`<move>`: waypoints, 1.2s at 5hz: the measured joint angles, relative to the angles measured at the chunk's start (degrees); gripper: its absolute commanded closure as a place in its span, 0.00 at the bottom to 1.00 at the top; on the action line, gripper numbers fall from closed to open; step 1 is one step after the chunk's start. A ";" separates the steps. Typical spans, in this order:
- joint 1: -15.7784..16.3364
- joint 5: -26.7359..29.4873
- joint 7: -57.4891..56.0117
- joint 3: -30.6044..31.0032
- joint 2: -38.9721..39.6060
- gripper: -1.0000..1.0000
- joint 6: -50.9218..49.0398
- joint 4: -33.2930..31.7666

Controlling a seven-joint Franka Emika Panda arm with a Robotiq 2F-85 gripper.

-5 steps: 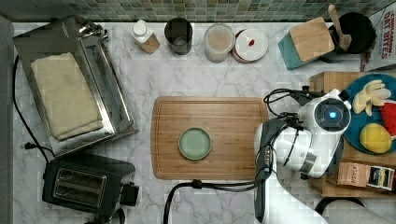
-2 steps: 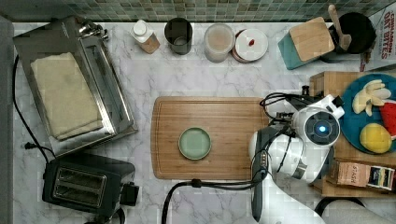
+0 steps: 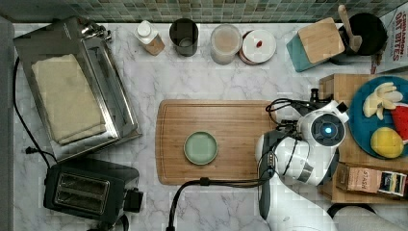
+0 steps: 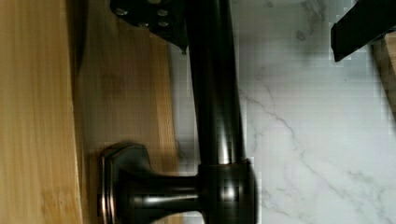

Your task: Open the drawer.

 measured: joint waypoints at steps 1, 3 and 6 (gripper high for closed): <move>-0.27 0.38 -0.03 0.03 0.38 0.00 -0.06 -0.22; -1.17 3.16 -0.67 0.66 -0.34 0.00 1.73 -1.23; 5.78 4.60 15.36 0.86 -5.44 0.00 11.41 -10.63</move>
